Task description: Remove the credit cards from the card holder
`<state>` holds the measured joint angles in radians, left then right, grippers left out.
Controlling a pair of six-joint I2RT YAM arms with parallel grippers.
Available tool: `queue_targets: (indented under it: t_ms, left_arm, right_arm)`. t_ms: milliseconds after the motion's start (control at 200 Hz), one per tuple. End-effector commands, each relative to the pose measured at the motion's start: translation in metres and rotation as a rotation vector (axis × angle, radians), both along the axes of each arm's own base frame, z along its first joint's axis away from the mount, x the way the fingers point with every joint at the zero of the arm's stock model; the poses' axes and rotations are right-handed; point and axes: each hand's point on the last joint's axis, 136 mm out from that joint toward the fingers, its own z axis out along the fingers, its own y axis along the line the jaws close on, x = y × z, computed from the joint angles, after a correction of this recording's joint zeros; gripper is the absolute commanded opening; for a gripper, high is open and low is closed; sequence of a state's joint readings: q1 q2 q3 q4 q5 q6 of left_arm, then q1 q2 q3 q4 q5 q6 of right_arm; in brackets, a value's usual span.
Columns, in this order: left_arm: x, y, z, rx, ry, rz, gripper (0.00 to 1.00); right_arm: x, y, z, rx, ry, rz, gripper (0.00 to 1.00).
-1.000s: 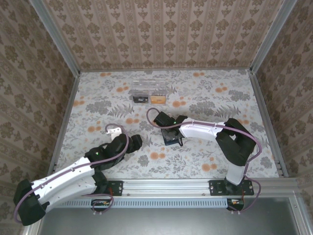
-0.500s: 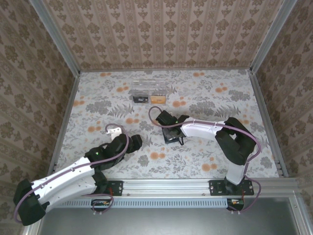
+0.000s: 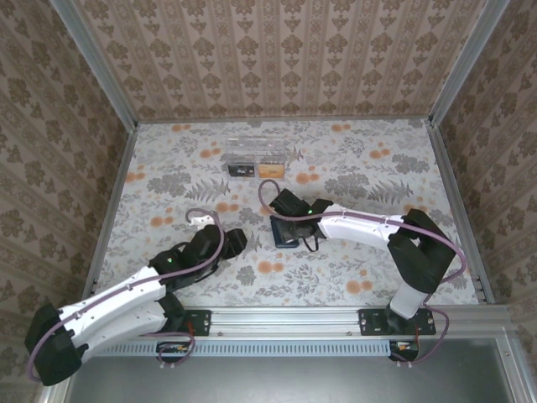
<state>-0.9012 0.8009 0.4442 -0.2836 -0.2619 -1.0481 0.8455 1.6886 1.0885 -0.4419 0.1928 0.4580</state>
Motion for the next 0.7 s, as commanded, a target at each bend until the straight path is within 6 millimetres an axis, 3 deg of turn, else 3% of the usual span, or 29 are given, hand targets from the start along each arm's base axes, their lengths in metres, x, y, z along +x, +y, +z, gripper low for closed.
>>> queue_targets:
  t_ms: [0,65,225,425,695]
  left_arm:
    - [0.005,-0.025,0.009,-0.189,0.028,-0.038,0.54]
    - [0.008,-0.033,0.012,-0.241,0.030,-0.052,0.43]
    - [0.013,-0.050,0.012,-0.290,0.052,-0.080,0.00]
    - [0.019,-0.077,0.001,-0.339,0.114,-0.130,0.00]
    - [0.024,-0.095,-0.012,-0.321,0.158,-0.151,0.00]
  right_arm:
    - [-0.009,0.019,0.010,0.095,0.015,-0.006,0.00]
    - [-0.012,0.024,0.008,0.101,0.018,-0.002,0.00]
    - [-0.015,0.032,-0.002,0.109,0.031,-0.009,0.00]
    - [-0.018,0.038,-0.010,0.120,0.050,-0.012,0.00]
    - [-0.018,0.041,-0.011,0.129,0.054,-0.014,0.00]
